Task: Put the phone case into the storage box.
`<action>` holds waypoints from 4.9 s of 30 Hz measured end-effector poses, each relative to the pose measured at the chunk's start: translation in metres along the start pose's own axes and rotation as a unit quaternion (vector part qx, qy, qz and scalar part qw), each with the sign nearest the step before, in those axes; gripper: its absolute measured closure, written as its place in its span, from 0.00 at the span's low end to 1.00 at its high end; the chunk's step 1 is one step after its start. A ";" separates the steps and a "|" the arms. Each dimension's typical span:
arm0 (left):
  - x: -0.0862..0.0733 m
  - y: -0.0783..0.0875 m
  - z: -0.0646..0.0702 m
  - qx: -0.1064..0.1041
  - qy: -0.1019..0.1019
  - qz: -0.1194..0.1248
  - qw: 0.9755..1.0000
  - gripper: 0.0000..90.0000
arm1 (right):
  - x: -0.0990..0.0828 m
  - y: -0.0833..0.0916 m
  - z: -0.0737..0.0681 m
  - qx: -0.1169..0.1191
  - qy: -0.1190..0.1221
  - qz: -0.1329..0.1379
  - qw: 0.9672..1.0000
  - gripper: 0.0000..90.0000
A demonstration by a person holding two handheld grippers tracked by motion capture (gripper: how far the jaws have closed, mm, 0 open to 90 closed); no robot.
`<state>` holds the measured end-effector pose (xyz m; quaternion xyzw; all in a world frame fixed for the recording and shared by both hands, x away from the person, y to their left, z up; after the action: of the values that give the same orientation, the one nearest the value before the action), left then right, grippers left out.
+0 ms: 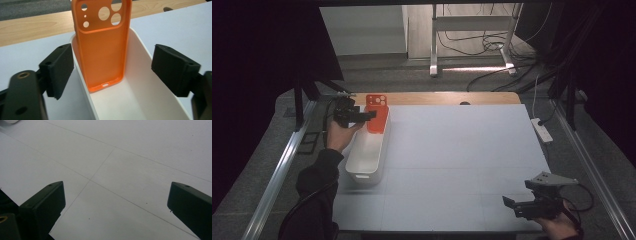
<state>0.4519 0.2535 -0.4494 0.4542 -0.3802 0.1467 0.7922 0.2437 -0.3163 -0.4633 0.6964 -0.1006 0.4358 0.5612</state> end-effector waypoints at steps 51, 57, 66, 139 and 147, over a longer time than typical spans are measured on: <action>-0.032 0.032 0.040 -0.057 -0.066 0.006 0.996 0.01 | 0.000 -0.001 0.000 0.002 -0.003 -0.003 1.000 0.00; -0.037 0.039 0.043 -0.060 -0.070 0.007 0.996 0.01 | 0.000 0.000 0.000 0.003 -0.002 -0.002 1.000 0.00; -0.046 0.048 0.048 -0.062 -0.072 0.011 0.995 0.00 | 0.000 0.000 0.000 0.002 -0.003 -0.002 1.000 0.00; -0.117 0.091 0.100 -0.060 -0.094 0.016 0.994 0.00 | 0.000 0.000 -0.002 0.006 0.007 -0.002 1.000 0.00; -0.127 0.097 0.103 -0.054 -0.094 0.014 0.994 0.00 | 0.000 0.000 -0.002 0.006 0.007 -0.003 1.000 0.00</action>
<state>0.2630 0.2351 -0.4530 0.4173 -0.4669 0.0941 0.7739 0.2431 -0.3143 -0.4634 0.6970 -0.0917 0.4399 0.5588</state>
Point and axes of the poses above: each handheld gripper's, and its own axes: y roughly backward along the jaws, x roughly out of its top, z roughly to its right, the point moved 1 cm from there along -y, roughly forward along the jaws, and after that the axes turned 8 degrees about -x, right-handed, at the moved point
